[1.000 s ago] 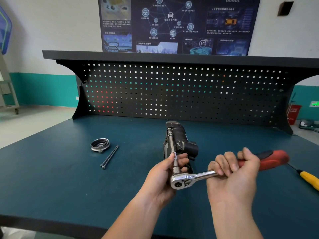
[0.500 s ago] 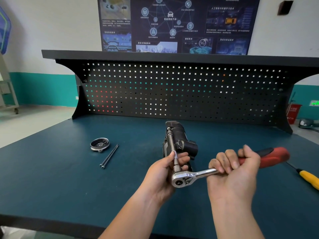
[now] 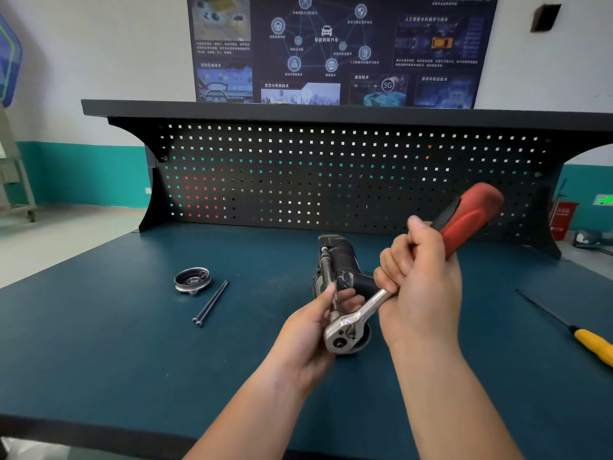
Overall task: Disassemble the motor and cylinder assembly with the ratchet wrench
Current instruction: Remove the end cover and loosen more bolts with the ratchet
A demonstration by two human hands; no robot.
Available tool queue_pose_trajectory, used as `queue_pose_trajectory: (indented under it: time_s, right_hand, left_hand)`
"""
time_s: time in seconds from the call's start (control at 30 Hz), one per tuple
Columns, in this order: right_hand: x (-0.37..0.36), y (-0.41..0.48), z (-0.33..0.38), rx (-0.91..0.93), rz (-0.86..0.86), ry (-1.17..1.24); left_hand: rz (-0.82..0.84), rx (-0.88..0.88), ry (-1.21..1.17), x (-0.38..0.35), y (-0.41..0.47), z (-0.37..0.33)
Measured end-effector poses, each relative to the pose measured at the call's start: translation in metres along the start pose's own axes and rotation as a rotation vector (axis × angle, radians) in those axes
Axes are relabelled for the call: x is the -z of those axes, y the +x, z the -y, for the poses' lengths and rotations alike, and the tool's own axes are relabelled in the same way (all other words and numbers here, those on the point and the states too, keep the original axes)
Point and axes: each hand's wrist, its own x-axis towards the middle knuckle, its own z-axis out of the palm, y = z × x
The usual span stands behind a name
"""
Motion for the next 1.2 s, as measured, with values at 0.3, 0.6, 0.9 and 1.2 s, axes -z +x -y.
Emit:
queue_pose_trajectory:
  time_s: [0.3, 0.6, 0.9, 1.2]
  right_hand:
    - [-0.021, 0.004, -0.009, 0.059, 0.444, -0.571]
    - [-0.051, -0.005, -0.040, 0.034, 1.021, -1.153]
    - [-0.016, 0.007, -0.017, 0.003, 0.373, -0.378]
    - [0.073, -0.012, -0.041, -0.224, -0.589, 0.668]
  left_hand:
    - [0.029, -0.070, 0.347, 0.007, 0.000, 0.003]
    - [0.004, -0.065, 0.105, 0.002, 0.000, 0.009]
    - [-0.071, -0.007, -0.068, -0.002, -0.008, 0.010]
    - [-0.041, 0.049, -0.358, -0.009, -0.009, 0.008]
